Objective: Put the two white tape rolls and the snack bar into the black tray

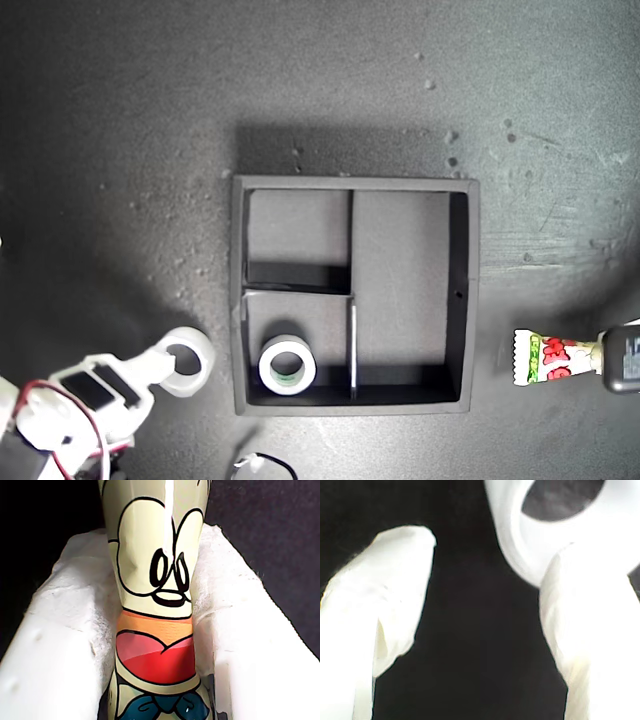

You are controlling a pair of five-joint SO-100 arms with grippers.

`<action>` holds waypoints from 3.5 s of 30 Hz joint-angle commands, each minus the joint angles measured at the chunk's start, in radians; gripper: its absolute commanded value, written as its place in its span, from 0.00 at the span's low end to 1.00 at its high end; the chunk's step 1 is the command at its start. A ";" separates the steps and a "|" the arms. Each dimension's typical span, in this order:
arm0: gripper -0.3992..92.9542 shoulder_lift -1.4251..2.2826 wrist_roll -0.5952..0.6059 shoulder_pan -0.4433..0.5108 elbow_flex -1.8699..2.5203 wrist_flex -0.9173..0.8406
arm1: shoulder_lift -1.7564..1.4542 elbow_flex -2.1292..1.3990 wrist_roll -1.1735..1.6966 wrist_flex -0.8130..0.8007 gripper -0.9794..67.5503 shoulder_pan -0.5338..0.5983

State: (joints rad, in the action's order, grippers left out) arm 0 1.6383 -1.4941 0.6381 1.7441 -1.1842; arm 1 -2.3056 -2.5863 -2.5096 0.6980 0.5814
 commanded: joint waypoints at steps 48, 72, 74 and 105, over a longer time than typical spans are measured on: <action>0.01 -0.594 0.588 -0.471 -1.230 -0.497 | 0.868 1.279 2.054 0.267 0.01 -0.468; 0.19 -0.762 0.494 -0.537 -1.324 -0.652 | 0.868 1.256 2.060 0.239 0.01 -0.377; 0.19 -0.735 0.499 -0.545 -1.318 -0.652 | 0.868 1.253 2.059 0.236 0.01 -0.379; 0.00 0.982 0.107 -0.291 0.755 0.092 | 0.121 0.917 0.954 0.660 0.01 -0.380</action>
State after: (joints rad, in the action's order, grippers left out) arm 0 2.5648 -1.3652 0.3283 2.4007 -1.1796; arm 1 -1.8914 -1.3361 -1.3744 1.4603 0.1749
